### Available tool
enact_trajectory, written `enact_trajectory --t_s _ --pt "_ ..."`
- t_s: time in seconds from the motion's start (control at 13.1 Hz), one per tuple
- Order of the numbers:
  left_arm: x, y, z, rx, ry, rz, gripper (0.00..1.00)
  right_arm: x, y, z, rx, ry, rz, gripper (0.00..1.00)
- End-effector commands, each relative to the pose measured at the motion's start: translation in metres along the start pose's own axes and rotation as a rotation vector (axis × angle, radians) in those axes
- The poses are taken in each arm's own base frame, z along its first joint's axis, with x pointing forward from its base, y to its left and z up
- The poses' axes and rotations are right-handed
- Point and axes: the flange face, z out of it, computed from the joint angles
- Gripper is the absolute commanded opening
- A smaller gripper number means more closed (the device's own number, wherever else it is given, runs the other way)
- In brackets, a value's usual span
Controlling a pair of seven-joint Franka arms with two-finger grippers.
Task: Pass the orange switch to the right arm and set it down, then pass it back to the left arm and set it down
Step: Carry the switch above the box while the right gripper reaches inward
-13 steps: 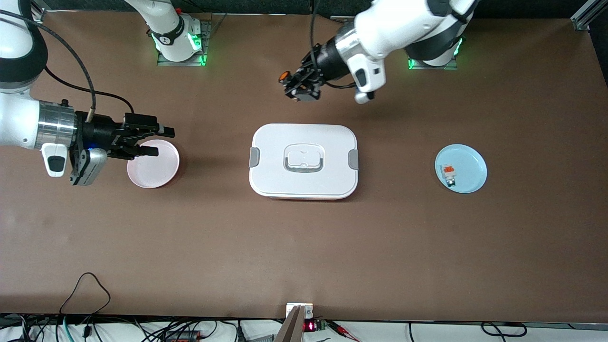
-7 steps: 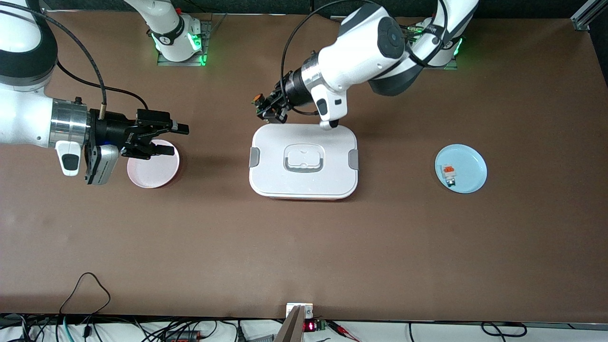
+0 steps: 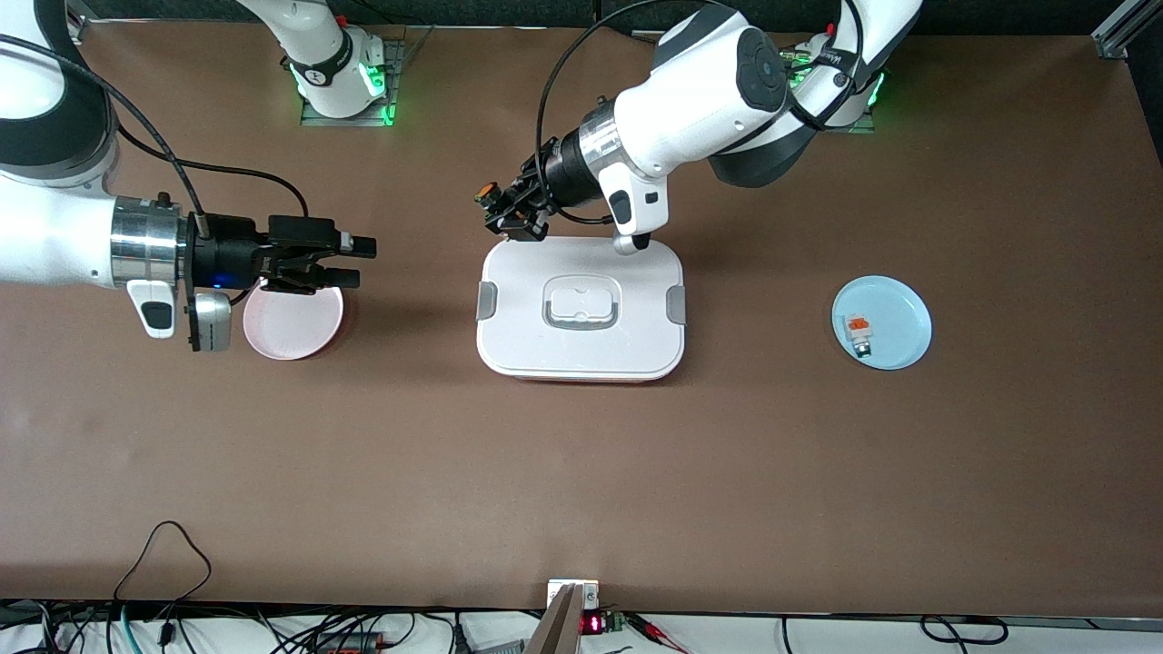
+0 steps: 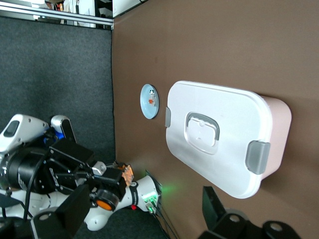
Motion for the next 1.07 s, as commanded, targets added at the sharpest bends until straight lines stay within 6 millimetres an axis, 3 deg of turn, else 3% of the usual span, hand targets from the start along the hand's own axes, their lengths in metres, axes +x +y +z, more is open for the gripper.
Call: enact_trajectory --t_s 0.0,0.15,0.38,0.99 --pt "-0.017 0.005 -0.01 -0.015 -0.019 -0.05 0.02 0.0 -0.006 0.005 0.029 0.013 0.036 1.0" --pt "-0.027 0.018 -0.022 -0.061 -0.061 -0.165 0.02 0.001 -0.008 0.014 0.061 0.004 0.116 1.0" --pt "-0.045 0.024 -0.019 -0.102 -0.118 -0.191 0.02 0.002 -0.009 0.022 0.064 0.019 0.093 1.0" --pt "-0.043 0.03 -0.02 -0.11 -0.129 -0.199 0.02 0.0 -0.019 0.033 0.067 0.018 0.01 1.0"
